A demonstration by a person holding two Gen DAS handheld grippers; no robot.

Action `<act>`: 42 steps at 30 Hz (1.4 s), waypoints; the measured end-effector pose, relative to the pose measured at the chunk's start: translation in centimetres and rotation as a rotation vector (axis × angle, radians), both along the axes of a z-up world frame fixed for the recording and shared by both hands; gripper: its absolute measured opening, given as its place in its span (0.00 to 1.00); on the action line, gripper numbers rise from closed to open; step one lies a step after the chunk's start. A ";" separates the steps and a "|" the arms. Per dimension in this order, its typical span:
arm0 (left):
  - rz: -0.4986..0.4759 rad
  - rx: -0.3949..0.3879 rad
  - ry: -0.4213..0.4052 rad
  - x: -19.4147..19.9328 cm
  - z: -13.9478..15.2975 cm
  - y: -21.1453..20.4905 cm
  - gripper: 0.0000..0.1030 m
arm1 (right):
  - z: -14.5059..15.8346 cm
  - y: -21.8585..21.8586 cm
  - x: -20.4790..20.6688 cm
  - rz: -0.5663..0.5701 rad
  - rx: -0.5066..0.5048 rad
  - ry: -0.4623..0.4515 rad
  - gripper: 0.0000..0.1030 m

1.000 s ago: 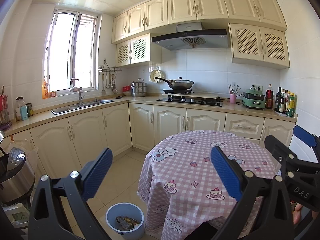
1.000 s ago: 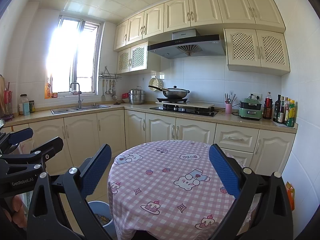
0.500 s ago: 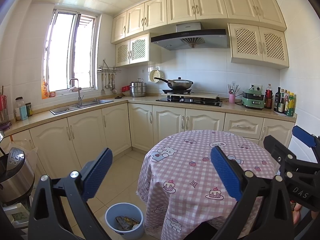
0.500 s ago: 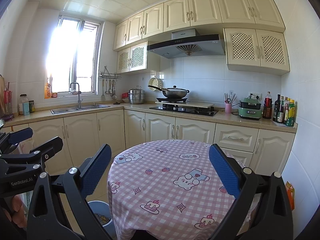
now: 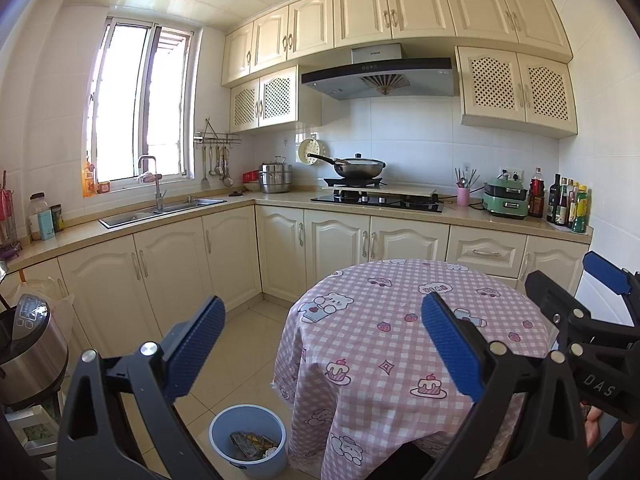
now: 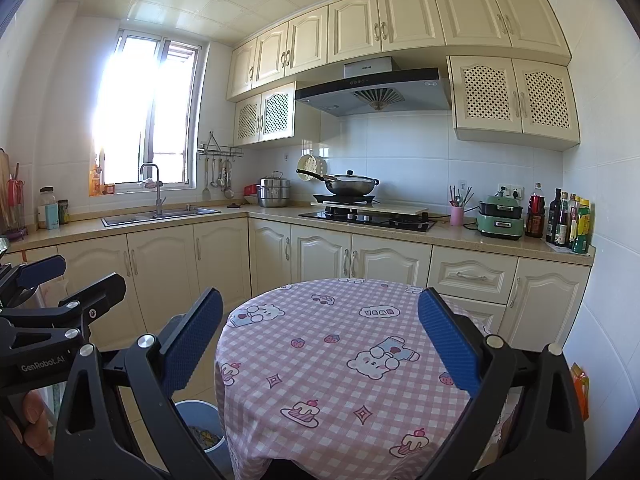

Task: Collect trash

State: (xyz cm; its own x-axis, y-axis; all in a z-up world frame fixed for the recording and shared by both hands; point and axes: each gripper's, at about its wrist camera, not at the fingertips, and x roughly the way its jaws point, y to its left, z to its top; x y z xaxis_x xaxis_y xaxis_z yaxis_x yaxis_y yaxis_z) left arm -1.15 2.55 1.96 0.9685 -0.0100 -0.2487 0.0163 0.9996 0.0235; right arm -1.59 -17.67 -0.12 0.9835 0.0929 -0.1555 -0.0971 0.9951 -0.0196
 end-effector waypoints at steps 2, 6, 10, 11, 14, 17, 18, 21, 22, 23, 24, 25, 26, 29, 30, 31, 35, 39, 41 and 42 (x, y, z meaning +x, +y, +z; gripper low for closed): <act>0.001 0.000 -0.001 0.0 0.0 0.0 0.94 | 0.0 0.0 0.0 0.000 0.000 0.000 0.92; 0.001 0.000 0.000 0.0 0.0 0.0 0.94 | 0.0 0.0 0.0 -0.001 -0.001 -0.001 0.92; 0.002 0.000 -0.001 0.0 0.0 0.0 0.94 | 0.0 0.0 0.0 -0.001 -0.001 -0.001 0.92; 0.001 0.000 -0.002 0.0 0.0 0.0 0.94 | 0.0 0.0 0.0 0.000 -0.001 0.000 0.92; 0.001 0.001 -0.001 0.0 0.0 -0.1 0.94 | 0.0 0.0 0.0 0.002 -0.002 -0.001 0.92; 0.001 -0.002 -0.001 -0.1 -0.1 0.0 0.94 | 0.0 -0.1 0.0 0.004 -0.003 0.000 0.92; 0.001 -0.002 -0.001 -0.1 -0.1 0.0 0.94 | 0.1 -0.1 0.0 0.005 -0.004 0.000 0.92; 0.000 0.000 0.000 0.0 0.0 0.1 0.94 | 0.1 -0.1 0.1 0.006 -0.005 0.002 0.92; 0.000 0.000 0.001 0.0 0.0 0.1 0.94 | 0.1 -0.1 0.1 0.006 -0.005 0.001 0.92; 0.001 0.001 0.001 -0.1 0.0 0.0 0.94 | 0.1 -0.1 0.2 0.007 -0.005 0.001 0.92; 0.001 0.001 0.001 0.0 0.0 0.1 0.94 | 0.1 -0.1 0.2 0.007 -0.005 0.001 0.92; 0.001 0.001 0.001 0.0 0.0 0.2 0.94 | 0.1 -0.1 0.2 0.007 -0.005 0.002 0.92; 0.000 0.000 0.001 0.0 0.0 0.2 0.94 | 0.1 -0.1 0.2 0.007 -0.005 0.002 0.92; 0.002 0.002 0.001 0.0 0.0 0.2 0.94 | 0.2 -0.1 0.5 0.011 -0.007 0.003 0.92; 0.000 0.001 0.002 0.1 0.0 0.3 0.94 | 0.2 -0.2 0.5 0.011 -0.007 0.003 0.92; -0.001 0.001 0.002 0.1 0.0 0.3 0.94 | 0.2 -0.1 0.5 0.010 -0.007 0.002 0.92; -0.001 0.001 0.002 0.1 0.0 0.4 0.94 | 0.2 -0.1 0.5 0.010 -0.008 0.002 0.92; -0.001 0.000 0.003 0.1 0.1 0.3 0.94 | 0.2 -0.1 0.5 0.010 -0.007 0.002 0.92; -0.001 0.001 0.003 0.1 0.1 0.3 0.94 | 0.2 -0.2 0.5 0.010 -0.007 0.003 0.92; -0.002 0.000 0.005 0.2 0.1 0.3 0.94 | 0.2 -0.2 0.5 0.010 -0.007 0.004 0.92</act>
